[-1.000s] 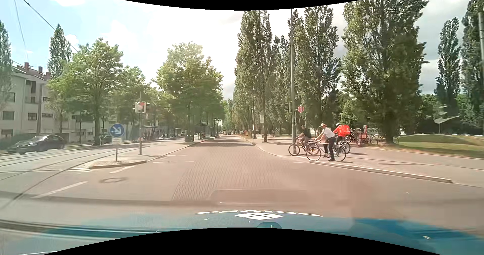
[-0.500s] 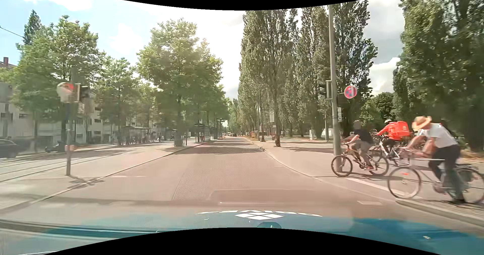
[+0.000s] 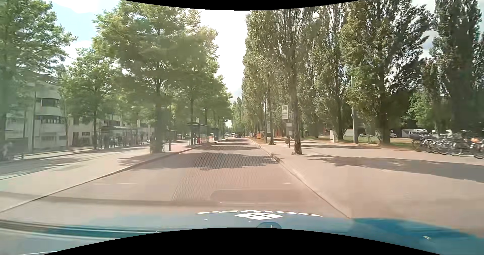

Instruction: Follow the waypoints while adhering to traffic rules and regulations

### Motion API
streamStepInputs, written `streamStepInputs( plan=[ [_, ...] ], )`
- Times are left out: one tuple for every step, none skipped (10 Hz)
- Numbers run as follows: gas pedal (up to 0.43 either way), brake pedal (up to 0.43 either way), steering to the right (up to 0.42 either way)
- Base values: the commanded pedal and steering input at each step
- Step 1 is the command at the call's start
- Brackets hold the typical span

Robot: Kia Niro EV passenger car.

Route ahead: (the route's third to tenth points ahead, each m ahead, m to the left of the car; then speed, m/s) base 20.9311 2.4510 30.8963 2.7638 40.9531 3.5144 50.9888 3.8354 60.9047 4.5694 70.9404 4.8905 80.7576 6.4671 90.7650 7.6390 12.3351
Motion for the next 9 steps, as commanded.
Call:
streamStepInputs(
  plan=[
    [0.189,0.000,-0.012],
    [0.189,0.000,-0.011],
    [0.189,0.000,-0.008],
    [0.189,0.000,-0.008],
    [0.189,0.000,-0.006],
    [0.189,0.000,-0.004],
    [0.189,0.000,-0.004],
    [0.189,0.000,-0.004],
    [0.189,0.000,-0.004]
  ],
)
